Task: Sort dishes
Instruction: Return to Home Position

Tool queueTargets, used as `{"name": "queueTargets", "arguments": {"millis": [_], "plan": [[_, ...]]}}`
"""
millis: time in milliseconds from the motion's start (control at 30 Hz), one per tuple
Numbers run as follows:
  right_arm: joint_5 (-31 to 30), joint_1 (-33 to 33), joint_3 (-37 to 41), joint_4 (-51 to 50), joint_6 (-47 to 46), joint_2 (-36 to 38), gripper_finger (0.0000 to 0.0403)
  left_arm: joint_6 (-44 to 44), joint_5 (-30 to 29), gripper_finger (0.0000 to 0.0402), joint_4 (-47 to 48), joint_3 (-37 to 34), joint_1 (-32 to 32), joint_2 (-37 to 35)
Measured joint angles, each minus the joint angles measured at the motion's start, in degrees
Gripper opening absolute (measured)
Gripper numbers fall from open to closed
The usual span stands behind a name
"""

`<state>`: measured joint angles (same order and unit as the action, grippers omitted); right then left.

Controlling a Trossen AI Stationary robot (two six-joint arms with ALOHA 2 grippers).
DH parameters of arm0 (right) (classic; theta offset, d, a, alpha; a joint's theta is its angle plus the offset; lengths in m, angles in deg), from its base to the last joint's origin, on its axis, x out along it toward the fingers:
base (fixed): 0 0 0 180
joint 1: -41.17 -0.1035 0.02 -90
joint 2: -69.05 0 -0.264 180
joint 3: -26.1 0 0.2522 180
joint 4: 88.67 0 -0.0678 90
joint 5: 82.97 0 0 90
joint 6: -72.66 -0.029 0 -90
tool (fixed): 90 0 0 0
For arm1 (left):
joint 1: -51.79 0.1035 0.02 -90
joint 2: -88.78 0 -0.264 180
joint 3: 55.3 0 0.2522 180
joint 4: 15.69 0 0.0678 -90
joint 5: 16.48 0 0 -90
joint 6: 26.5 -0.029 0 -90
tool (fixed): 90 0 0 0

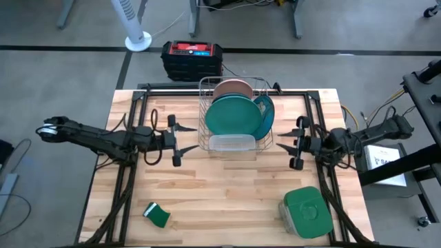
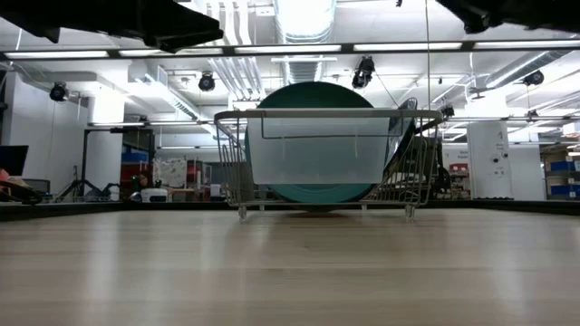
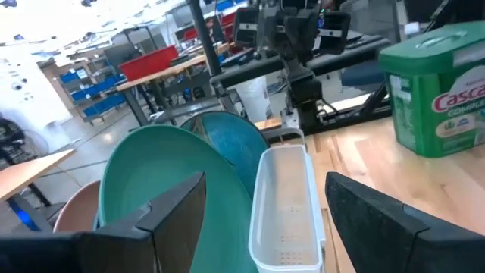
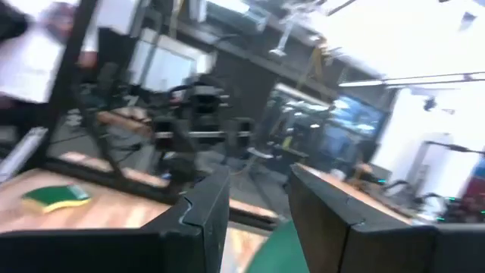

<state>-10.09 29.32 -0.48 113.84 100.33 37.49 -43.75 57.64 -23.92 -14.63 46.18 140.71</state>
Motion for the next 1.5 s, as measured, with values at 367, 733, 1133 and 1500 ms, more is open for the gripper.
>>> {"name": "queueTargets", "arguments": {"millis": [367,733,1133,1500], "plan": [[9.7,0.7,6.0,1.2,0.0,3.9,0.0055,4.4,-2.1,0.0251,1.6,0.0,-0.2,0.6],[-4.1,-9.5,6.5,-6.8,13.9,18.5,0.0012,5.8,-2.2,0.0251,2.5,-0.1,-0.2,0.6],[4.9,-9.6,6.5,-20.3,10.4,31.5,0.0011,7.1,-2.2,0.0251,0.0,-0.1,-0.2,0.7],[8.3,-9.5,11.7,-29.7,1.2,30.4,0.0011,4.6,-12.3,0.0251,-0.8,-0.1,0.1,0.8]]}}
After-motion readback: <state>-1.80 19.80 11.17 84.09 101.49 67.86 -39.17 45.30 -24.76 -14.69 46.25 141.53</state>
